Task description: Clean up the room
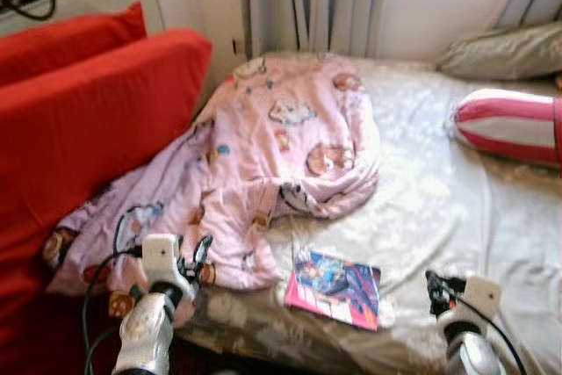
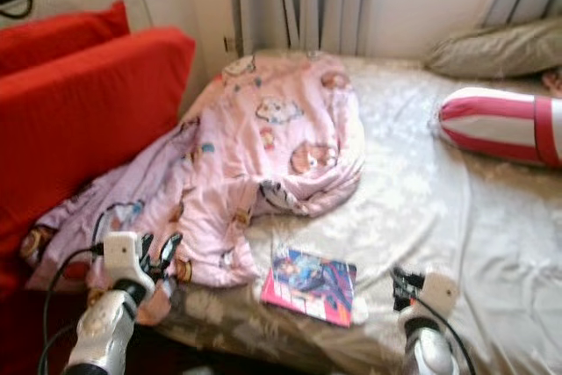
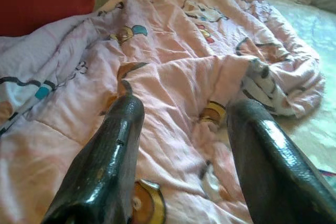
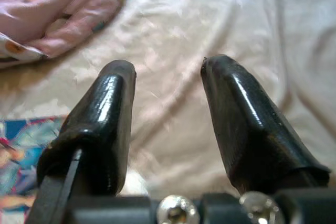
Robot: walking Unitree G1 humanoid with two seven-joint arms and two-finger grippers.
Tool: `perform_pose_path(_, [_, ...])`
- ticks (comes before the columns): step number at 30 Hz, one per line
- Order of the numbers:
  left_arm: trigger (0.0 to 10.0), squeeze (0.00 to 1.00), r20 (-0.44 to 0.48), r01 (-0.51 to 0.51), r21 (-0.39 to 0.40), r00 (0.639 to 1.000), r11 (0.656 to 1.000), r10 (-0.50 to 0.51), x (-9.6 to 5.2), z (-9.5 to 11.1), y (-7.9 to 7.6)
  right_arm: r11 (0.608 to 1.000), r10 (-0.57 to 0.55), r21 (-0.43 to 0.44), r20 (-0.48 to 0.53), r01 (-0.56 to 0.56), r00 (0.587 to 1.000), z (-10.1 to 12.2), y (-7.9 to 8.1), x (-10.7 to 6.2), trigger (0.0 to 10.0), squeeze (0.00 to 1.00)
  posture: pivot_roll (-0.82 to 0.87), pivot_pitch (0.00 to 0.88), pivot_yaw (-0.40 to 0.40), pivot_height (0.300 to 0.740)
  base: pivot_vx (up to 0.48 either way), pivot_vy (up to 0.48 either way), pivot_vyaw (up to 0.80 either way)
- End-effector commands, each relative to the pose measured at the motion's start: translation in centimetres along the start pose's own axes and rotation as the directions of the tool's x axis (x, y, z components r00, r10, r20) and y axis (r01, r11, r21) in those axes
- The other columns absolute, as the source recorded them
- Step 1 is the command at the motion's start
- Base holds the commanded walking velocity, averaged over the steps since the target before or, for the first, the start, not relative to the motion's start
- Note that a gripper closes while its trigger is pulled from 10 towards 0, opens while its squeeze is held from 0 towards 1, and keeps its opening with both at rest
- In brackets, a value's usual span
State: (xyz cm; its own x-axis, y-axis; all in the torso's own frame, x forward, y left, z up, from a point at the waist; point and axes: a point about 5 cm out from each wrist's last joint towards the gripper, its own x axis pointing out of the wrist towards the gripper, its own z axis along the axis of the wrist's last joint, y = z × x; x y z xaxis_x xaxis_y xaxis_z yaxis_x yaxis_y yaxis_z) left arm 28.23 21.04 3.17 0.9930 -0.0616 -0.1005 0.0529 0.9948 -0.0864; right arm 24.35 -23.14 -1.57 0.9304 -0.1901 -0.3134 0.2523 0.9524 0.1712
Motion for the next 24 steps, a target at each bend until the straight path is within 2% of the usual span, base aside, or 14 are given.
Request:
perform_pose_path(1, [10.0,0.00,-0.007,-0.030,0.002,1.000,1.000,0.030,-0.5,-0.1,0.8,0.998,0.062,-0.006,-0.012,-0.062,0.998,0.1,1.6,0.5,10.0,0.00,0.03,0.026,-0.007,0.647,0.000,0.000,0.00])
perform_pose_path(5, [10.0,0.00,0.002,-0.038,-0.017,0.999,0.999,0.038,-0.6,0.0,0.9,0.993,0.109,-0.038,-0.032,-0.110,0.994,0.3,2.2,0.8,10.0,0.00,0.03,0.043,-0.004,0.647,0.000,0.000,0.00])
perform_pose_path(7, [10.0,0.00,-0.005,-0.023,-0.007,1.000,1.000,0.023,-0.6,0.0,0.7,0.981,0.167,-0.090,-0.054,-0.172,0.984,0.6,2.6,1.2,10.0,0.00,0.03,0.074,0.000,0.647,0.000,0.000,0.00])
perform_pose_path(11, [10.0,0.00,-0.007,-0.006,0.007,1.000,1.000,0.006,-0.7,0.1,0.6,0.969,0.188,-0.145,-0.088,-0.200,0.978,1.4,2.8,2.0,10.0,0.00,0.06,0.114,0.008,0.647,0.000,0.000,0.00])
perform_pose_path(12, [10.0,0.00,0.000,0.001,0.011,1.000,1.000,-0.001,-0.8,0.3,0.6,0.961,0.205,-0.170,-0.096,-0.219,0.974,1.8,3.0,2.4,10.0,0.00,0.08,0.146,0.007,0.647,0.000,0.000,0.00])
perform_pose_path(14, [10.0,0.00,0.003,0.010,0.018,1.000,1.000,-0.010,-1.0,0.4,0.6,0.945,0.227,-0.212,-0.117,-0.247,0.967,2.2,3.3,2.7,10.0,0.00,0.09,0.152,0.007,0.647,0.000,0.000,0.00])
perform_pose_path(16, [10.0,0.00,-0.003,0.016,0.031,1.000,0.999,-0.016,-1.5,0.4,0.9,0.911,0.241,-0.305,-0.149,-0.277,0.959,2.7,3.8,3.2,10.0,0.00,0.09,0.170,0.020,0.647,0.000,0.000,0.00])
perform_pose_path(17, [10.0,0.00,-0.003,0.016,0.031,1.000,0.999,-0.016,-1.5,0.4,0.9,0.911,0.241,-0.305,-0.149,-0.277,0.959,2.7,3.8,3.2,10.0,0.00,0.09,0.170,0.020,0.647,0.000,0.000,0.00])
perform_pose_path(19, [10.0,0.00,-0.012,0.019,0.044,1.000,0.999,-0.018,-2.1,0.4,1.4,0.883,0.231,-0.371,-0.190,-0.287,0.954,3.2,4.1,3.8,10.0,0.00,0.10,0.199,0.033,0.647,0.000,0.000,0.00])
perform_pose_path(22, [10.0,0.00,-0.018,0.024,0.058,1.000,0.998,-0.023,-2.5,0.5,1.6,0.888,0.212,-0.372,-0.189,-0.270,0.959,3.6,4.0,4.0,10.0,0.00,0.12,0.205,0.040,0.647,0.000,0.000,0.00])
perform_pose_path(23, [10.0,0.00,-0.015,0.024,0.062,1.000,0.998,-0.023,-2.7,0.7,1.8,0.898,0.199,-0.362,-0.169,-0.248,0.965,3.9,3.9,4.2,10.0,0.00,0.12,0.214,0.044,0.647,0.000,0.000,0.00])
perform_pose_path(24, [10.0,0.00,-0.008,0.015,0.063,1.000,0.998,-0.015,-3.0,1.1,2.1,0.934,0.165,-0.300,-0.124,-0.196,0.978,4.5,3.8,4.4,10.0,0.00,0.13,0.242,0.049,0.647,0.000,0.000,0.00])
